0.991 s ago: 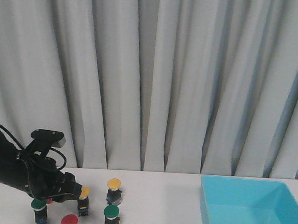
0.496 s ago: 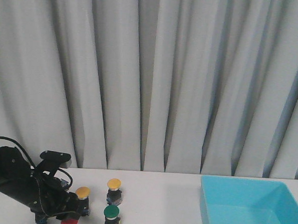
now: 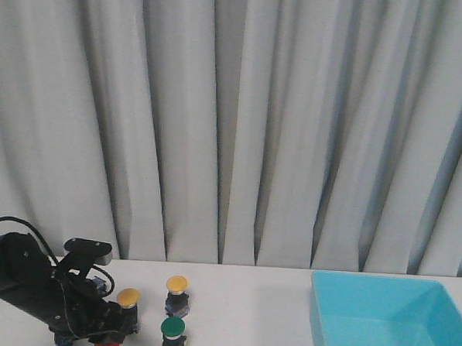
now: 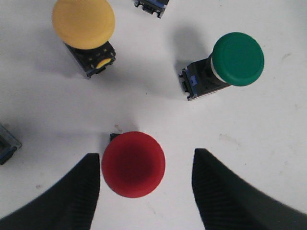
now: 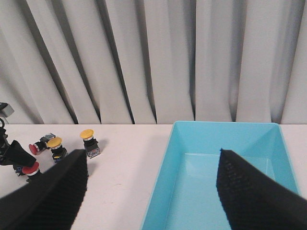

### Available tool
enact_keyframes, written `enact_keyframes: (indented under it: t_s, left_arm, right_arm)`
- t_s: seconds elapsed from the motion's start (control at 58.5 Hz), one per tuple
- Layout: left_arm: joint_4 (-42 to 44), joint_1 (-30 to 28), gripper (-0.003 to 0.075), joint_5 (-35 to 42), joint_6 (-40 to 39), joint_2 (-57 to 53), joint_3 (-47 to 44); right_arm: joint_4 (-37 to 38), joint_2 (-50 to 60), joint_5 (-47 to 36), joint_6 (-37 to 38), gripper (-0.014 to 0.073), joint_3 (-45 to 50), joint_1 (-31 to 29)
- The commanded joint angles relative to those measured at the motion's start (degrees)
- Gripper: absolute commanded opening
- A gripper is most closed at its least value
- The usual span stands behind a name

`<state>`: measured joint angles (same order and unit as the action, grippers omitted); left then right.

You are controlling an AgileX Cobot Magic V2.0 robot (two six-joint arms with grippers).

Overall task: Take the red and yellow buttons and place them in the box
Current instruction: 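Lower the left gripper onto the red-capped button and close it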

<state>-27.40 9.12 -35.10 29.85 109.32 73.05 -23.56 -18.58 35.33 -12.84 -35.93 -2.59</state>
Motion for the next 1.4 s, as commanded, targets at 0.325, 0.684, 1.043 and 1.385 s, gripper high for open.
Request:
enact_keyframes:
  t_s: [0.325, 0.684, 1.043, 1.385]
  left_arm:
    - [-1.2, 0.3, 0.0417, 1.3, -0.1, 1.1, 1.9]
    - [-1.3, 0.3, 0.0248, 2.1, -0.1, 2.0, 1.9]
    - [-1.3, 0.3, 0.0019, 2.5, -0.1, 1.5, 1.9]
    - [-1.4, 0.3, -0.0007, 0.2, -0.1, -4.8, 2.1]
  right_arm:
    - [-1.1, -1.1, -3.3, -0.1, 0.0542, -1.5, -0.2]
    - [-2.1, -1.1, -3.3, -0.1, 0.054, -1.5, -0.2]
    - [-2.0, -1.1, -3.1, -0.6, 0.0523, -1.5, -0.2]
    - [-2.9, -2.7, -3.9, -4.7, 0.0523, -1.5, -0.2]
